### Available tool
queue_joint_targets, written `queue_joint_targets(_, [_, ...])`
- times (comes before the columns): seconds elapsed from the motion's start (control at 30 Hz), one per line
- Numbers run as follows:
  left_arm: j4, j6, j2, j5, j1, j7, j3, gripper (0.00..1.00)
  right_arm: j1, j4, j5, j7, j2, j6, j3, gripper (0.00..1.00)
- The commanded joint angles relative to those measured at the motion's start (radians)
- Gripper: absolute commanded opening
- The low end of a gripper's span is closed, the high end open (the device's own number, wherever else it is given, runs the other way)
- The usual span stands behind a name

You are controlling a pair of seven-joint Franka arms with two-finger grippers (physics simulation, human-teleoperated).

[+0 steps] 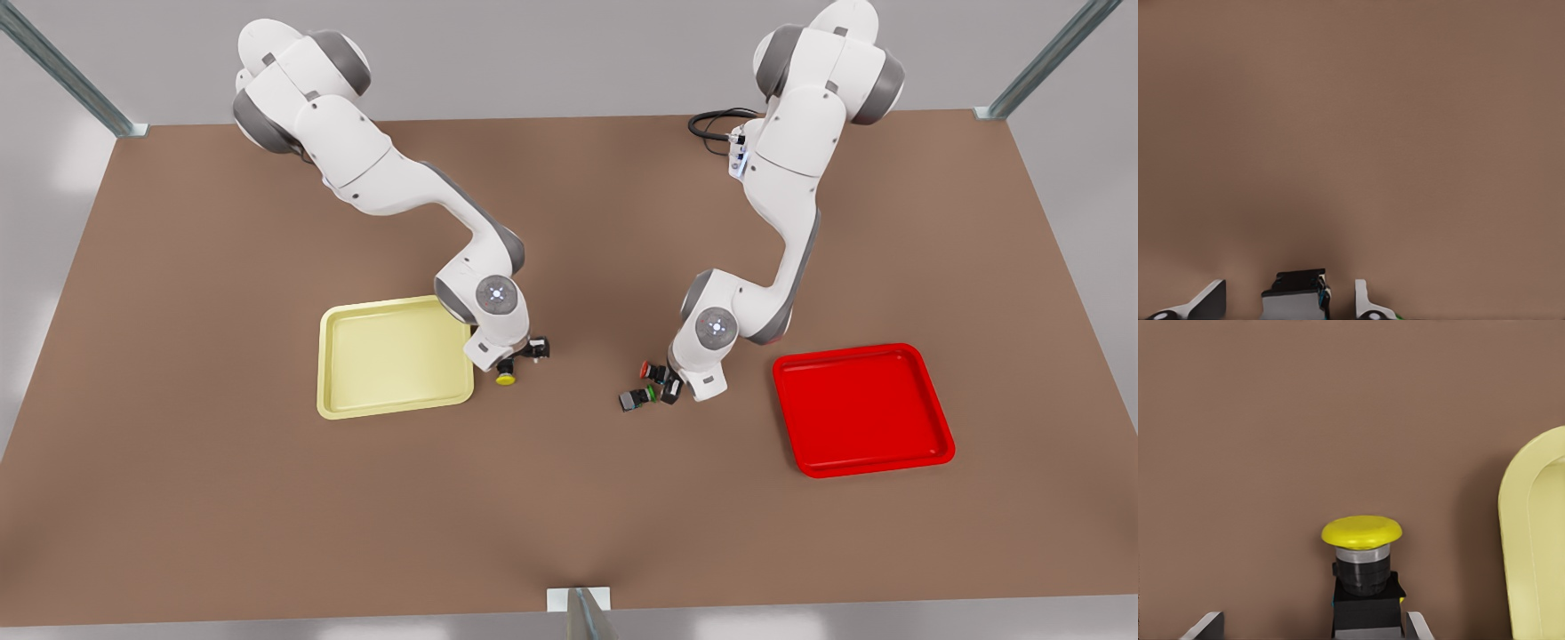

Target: Place the switches on the corresponding trays according to their colors

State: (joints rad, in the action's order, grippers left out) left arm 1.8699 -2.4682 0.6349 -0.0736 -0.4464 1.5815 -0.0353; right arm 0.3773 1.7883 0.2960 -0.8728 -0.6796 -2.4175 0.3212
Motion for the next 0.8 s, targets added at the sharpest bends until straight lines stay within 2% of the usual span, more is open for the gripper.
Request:
queue_joint_targets(0.0, [0.0, 0.0, 0.0, 0.0, 0.0, 0.0, 0.0, 0.64, 0.002, 0.005, 0.0, 0.0, 0.0, -0.002, -0.005, 1.0])
queue_joint_targets(0.07, [0.0, 0.0, 0.0, 0.0, 0.002, 0.0, 0.0, 0.55, 0.0, 0.01, 0.002, 0.0, 0.0, -0.002, -0.005, 1.0])
queue_joint_targets(0.13, [0.0, 0.002, 0.0, 0.0, 0.0, 0.0, 0.0, 0.52, 0.002, 0.014, 0.002, 0.0, -0.003, -0.008, -0.007, 1.0])
queue_joint_targets(0.4, [0.0, 0.006, 0.0, 0.0, 0.0, 0.0, -0.002, 0.51, 0.002, 0.019, 0.002, 0.0, -0.018, -0.012, -0.007, 0.96])
queue_joint_targets(0.5, [0.0, 0.006, 0.0, 0.0, 0.0, 0.0, -0.002, 0.51, 0.002, 0.026, 0.002, 0.0, -0.021, -0.035, -0.007, 0.82])
queue_joint_targets(0.63, [0.002, 0.011, -0.001, 0.0, 0.0, 0.0, -0.003, 0.51, 0.0, 0.026, 0.002, 0.0, -0.015, -0.029, -0.013, 0.77])
queue_joint_targets(0.77, [0.005, 0.021, -0.008, 0.0, 0.0, 0.0, -0.003, 0.51, -0.001, 0.026, 0.0, -0.002, -0.017, -0.029, -0.013, 0.65])
